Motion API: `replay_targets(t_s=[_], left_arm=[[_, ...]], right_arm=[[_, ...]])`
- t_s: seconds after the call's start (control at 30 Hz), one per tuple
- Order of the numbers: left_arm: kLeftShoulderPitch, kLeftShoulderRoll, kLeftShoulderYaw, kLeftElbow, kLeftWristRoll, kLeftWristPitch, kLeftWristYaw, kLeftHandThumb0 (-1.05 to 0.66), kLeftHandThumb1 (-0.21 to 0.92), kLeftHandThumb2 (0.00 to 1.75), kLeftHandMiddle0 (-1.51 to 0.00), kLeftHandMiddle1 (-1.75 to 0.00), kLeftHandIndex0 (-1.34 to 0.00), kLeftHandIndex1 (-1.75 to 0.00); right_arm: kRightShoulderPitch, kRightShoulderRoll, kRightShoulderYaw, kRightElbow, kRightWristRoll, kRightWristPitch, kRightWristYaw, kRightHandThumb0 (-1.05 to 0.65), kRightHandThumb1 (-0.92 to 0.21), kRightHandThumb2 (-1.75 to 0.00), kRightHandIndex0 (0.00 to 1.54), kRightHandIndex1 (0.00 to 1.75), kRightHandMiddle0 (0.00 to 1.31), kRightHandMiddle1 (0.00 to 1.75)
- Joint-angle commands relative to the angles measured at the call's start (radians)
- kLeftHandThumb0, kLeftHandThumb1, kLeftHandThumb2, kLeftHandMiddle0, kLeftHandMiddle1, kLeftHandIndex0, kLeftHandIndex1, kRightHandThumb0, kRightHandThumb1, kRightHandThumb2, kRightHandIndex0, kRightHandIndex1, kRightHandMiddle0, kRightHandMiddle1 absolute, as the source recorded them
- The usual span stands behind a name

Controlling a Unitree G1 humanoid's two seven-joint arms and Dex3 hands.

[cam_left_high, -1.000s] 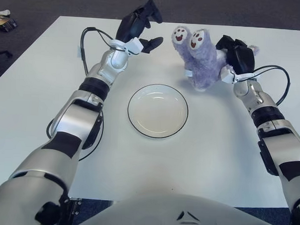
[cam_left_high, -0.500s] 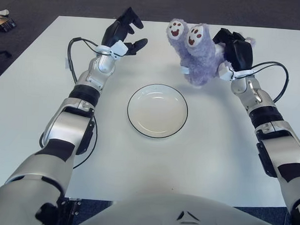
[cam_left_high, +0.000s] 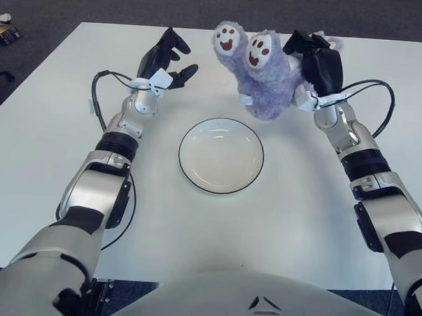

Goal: Put the doll into the plate.

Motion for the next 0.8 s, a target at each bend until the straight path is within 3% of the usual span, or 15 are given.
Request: replay_targets(t_s=[0.0, 0.77], left_arm=[[0.025, -0.012, 0.020, -0.002, -0.022, 0.029, 0.008, -0.35, 0.92, 0.53, -0.35, -1.34, -0.18, -1.75], [0.036, -0.054, 0.011, 0.019, -0.039, 0.050, -0.022, -0.35, 0.92, 0.52, -0.35, -1.41, -0.19, -1.75]], right_arm=[[0.017, 0.024, 0.002, -0.045, 0.031, -0.016, 0.044, 0.00, -0.01, -1.63, 0.82, 1.64, 0.67, 1.75], [0.104, 0.130, 0.041, -0.211, 0.018, -0.002, 0.190, 0.00, -0.08, -1.57, 0.74, 1.69, 0.62, 1.75]])
